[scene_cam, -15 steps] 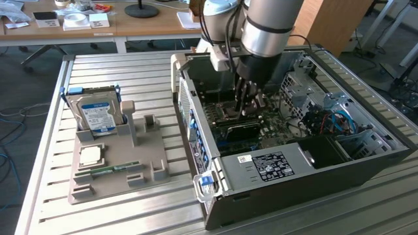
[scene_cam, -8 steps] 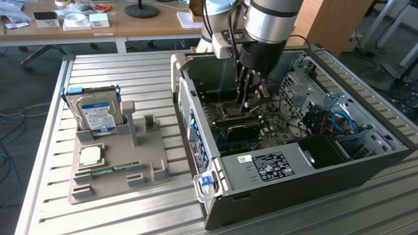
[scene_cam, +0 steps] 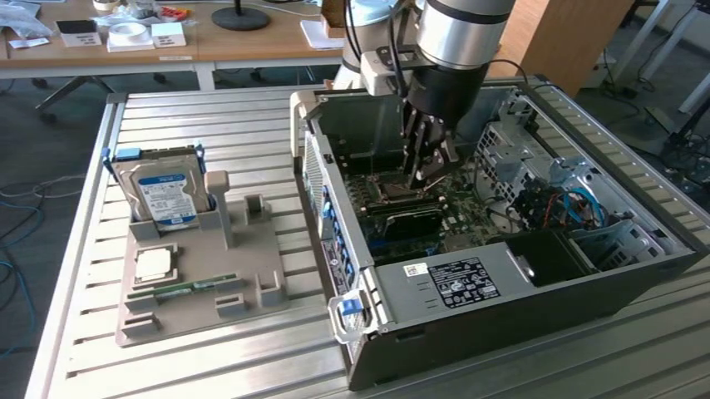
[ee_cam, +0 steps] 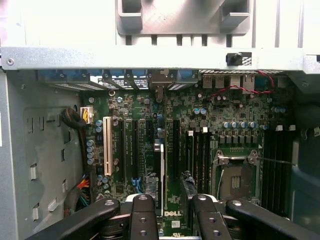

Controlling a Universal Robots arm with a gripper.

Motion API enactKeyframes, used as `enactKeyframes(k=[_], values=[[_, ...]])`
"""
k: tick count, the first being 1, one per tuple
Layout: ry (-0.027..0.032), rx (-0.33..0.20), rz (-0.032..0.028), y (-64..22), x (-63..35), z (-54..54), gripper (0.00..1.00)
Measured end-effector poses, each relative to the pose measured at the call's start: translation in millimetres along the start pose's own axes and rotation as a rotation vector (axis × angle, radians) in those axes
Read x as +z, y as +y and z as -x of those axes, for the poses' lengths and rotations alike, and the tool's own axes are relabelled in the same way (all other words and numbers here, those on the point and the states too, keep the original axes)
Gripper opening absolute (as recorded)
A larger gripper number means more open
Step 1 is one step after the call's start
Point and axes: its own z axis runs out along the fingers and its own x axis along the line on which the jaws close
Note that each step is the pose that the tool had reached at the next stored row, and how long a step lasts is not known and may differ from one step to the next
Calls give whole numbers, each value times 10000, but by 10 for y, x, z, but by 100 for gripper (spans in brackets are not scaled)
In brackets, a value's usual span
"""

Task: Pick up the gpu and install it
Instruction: 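Press down on the gpu until it lock into place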

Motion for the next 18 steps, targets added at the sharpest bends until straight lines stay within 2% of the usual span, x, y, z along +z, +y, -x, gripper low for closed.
enactKeyframes(k=[11, 13, 14, 16, 18], values=[[0, 0, 0, 0, 0, 0, 32], [0, 0, 0, 0, 0, 0, 20], [0, 0, 0, 0, 0, 0, 20], [0, 0, 0, 0, 0, 0, 11], [1, 0, -1, 0, 0, 0, 11]])
